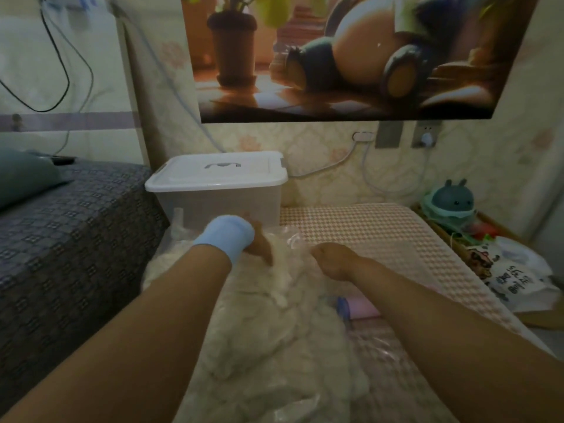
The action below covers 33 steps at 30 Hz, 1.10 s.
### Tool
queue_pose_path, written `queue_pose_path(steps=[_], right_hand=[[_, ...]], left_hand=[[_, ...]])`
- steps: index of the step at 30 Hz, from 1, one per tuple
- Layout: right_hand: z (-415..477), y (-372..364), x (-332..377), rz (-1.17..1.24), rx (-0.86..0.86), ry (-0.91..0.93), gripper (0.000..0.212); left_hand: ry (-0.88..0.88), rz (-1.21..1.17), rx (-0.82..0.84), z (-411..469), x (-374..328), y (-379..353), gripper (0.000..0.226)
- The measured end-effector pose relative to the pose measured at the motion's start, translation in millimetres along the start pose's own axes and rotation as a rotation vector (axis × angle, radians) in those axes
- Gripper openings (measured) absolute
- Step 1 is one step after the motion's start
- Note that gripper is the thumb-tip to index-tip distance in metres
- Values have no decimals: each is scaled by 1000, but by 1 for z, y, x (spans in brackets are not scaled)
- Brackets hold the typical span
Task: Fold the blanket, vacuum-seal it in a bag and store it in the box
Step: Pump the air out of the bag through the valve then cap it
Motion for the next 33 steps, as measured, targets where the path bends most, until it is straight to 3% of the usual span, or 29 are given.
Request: queue_pose_path(steps=[2,3,5,7,11,15,18,21,23,25,27,31,33], right_hand=[[5,4,-14,-216,64,-23,53],[7,-3,-27,-302,155,-44,58],[12,-12,-62,-463,260,-133,66],[22,-6,-91,-621,251,-188,74],[32,2,-105,-643,242,-199,73],[25,8,-100,-640,119,-241,70],[16,7,-81,-602,53,-270,62],[-6,6,-13,-280,-145,97,46],[-40,-4,40,-23,-235,376,39],[-76,-36,79,8,-201,553,43],[-99,-79,88,-86,-78,560,53],[-113,-121,58,-232,20,405,70],[-115,-129,54,-263,51,388,75]], left_hand=[[-124,-63,-186,-4,-44,19,91],[-149,-48,-178,0,-57,14,96],[-71,25,-26,13,-54,-22,120],[39,-34,61,28,-30,-52,136],[84,-171,70,33,-19,-56,133],[95,-13,68,33,-23,-53,128],[77,39,-284,16,-23,-30,100],[46,-164,-753,-31,-13,-2,47],[70,-281,-875,-58,4,-5,25],[108,-304,-919,-81,16,-18,25],[197,-265,-907,-100,29,-42,42],[213,-255,-478,-95,44,-123,78],[177,-246,-410,-93,46,-140,83]])
Point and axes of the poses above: each hand's wrist, its own z-axis towards the middle knuckle, its own y-axis out of the back of the hand, x = y × z, the point moved 9 cm from there along z, towards the middle knuckle, and after that the axes turned 11 degrees about z, right-handed, at the moved point
